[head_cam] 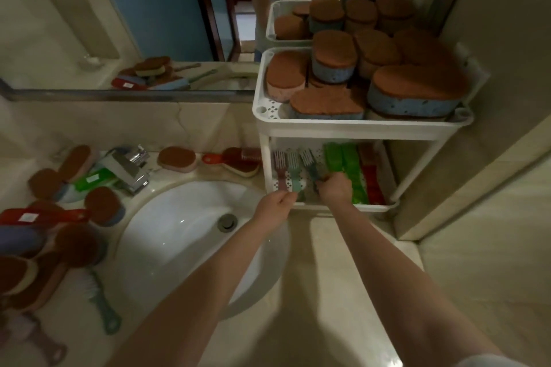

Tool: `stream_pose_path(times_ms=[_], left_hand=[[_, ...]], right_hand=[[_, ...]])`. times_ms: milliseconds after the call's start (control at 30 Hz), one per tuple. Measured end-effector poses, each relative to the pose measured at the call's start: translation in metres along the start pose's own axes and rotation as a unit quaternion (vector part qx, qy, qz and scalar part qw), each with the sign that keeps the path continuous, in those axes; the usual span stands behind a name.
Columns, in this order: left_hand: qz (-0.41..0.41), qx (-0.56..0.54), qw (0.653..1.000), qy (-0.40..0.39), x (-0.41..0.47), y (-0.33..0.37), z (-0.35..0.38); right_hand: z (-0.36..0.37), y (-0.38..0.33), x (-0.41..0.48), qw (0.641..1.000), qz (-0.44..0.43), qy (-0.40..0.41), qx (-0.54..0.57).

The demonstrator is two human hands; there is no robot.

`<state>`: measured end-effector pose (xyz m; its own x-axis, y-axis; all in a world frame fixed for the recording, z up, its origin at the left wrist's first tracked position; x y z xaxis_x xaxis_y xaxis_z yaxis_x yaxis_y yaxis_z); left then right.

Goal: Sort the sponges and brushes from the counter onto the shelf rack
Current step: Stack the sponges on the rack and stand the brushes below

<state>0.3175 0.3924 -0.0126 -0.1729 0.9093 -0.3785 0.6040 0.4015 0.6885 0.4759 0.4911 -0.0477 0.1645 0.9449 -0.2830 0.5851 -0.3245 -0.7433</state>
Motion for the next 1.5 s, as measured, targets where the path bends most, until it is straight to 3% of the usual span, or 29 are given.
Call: stream_pose_path(times_ms=[267,533,700,933,1200,1500], left_hand=[[-0.021,0.009,1.0,0.0,0.006,-0.008,0.001],[-0.015,0.012,1.0,-0.004,0.005,-0.006,0.002],[0.001,0.034,0.999,0.001,0.006,-0.004,0.002],[0.108,0.087,0.985,0.105,-0.001,0.021,-0.009],[0.16,0.117,0.978,-0.069,-0.002,0.029,0.042],[0.192,0.155,0.935,-0.253,-0.028,0.038,0.114]], right_hand=[[0.023,-0.009,-0.005,0.985,-0.062,-0.046,-0.156],[0.03,-0.019,-0.013,0.972,-0.109,-0.061,-0.201],[0.008,-0.031,-0.027,0.975,-0.185,-0.021,-0.119],[-0.051,-0.016,-0.067,0.968,-0.217,0.119,0.043],[-0.08,0.047,-0.111,0.972,-0.101,0.206,0.054],[-0.115,0.148,-0.186,0.949,0.162,0.269,-0.04]])
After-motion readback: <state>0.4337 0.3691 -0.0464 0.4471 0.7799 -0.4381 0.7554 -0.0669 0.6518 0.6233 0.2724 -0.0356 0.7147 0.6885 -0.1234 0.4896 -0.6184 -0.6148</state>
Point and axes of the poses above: each hand's wrist, its own x-axis towards the middle knuckle, its own z-axis out of the palm, y = z × x, the point moved 10 cm from there along x, towards the middle knuckle, and after that the axes turned 14 degrees about x, right-handed, at the moved point
